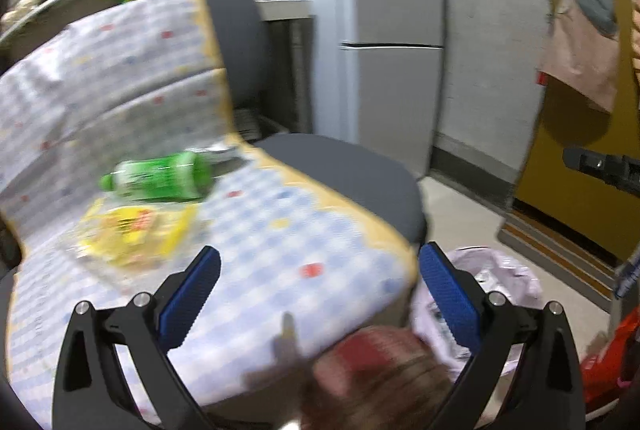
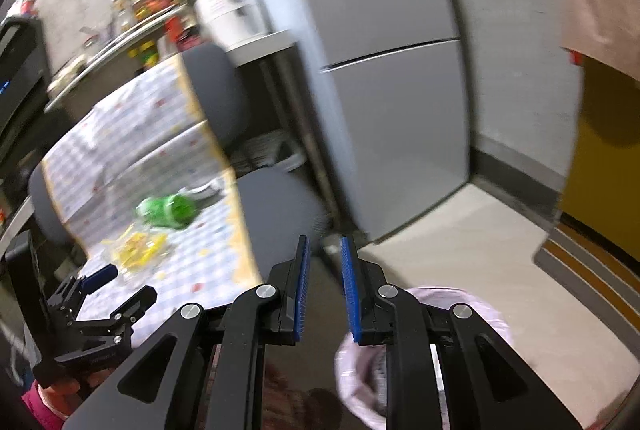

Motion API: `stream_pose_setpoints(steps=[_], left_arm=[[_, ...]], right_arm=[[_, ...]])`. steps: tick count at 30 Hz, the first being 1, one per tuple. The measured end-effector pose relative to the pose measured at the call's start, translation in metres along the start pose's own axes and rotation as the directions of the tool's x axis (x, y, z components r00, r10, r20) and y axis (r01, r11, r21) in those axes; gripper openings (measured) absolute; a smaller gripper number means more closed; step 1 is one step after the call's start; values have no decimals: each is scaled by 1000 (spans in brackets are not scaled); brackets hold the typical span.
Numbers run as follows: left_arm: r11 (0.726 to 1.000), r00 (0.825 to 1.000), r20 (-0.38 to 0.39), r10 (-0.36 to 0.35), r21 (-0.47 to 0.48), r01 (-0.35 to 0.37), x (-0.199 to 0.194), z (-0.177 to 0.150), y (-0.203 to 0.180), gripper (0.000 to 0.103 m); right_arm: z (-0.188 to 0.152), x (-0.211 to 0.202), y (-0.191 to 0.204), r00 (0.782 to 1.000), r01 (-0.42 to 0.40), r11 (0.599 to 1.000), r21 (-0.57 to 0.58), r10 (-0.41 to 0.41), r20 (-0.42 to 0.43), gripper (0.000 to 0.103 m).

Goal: Collect trash
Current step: 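Open the left gripper to drop the milk carton into the bin, then move both grippers back over the trash on the chair, then grasp the yellow snack packet with the right gripper and lift it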

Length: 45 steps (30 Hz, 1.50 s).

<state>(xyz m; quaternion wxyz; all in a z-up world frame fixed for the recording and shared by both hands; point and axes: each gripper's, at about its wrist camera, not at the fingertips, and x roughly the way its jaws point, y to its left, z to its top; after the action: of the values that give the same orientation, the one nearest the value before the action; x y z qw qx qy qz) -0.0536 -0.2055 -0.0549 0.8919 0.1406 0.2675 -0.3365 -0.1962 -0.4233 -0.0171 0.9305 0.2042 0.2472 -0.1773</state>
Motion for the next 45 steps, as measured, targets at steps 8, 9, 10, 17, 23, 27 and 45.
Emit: stream_pose_setpoints(steps=[8,9,10,17,23,27,45], left_arm=[[975,982,-29,187,-114,-189,-5,-19,80,97],[971,980,-32,197,-128,-200,-6,-20,89,97],[965,977,-34,212,-149,-214,-7,-22,102,97],[909,946,-71,317,-263,-324,-16,-31,171,97],[848,910,-115,399,-331,-414,-30,-45,223,97],[810,885,-139,445,-359,-464,-36,-49,254,97],[792,890,-189,415,-406,-455,-16,-57,289,97]], right_arm=[[10,35,84,991,-129,982,-140,122,-57,23],[10,39,93,989,-139,978,-154,131,-65,23],[10,43,100,988,-147,975,-167,136,-73,23],[8,91,159,962,-250,937,-242,212,-173,28],[5,146,212,921,-360,891,-279,292,-257,37],[3,185,244,895,-413,861,-298,322,-309,38],[-13,306,320,767,-516,793,-325,259,-587,59]])
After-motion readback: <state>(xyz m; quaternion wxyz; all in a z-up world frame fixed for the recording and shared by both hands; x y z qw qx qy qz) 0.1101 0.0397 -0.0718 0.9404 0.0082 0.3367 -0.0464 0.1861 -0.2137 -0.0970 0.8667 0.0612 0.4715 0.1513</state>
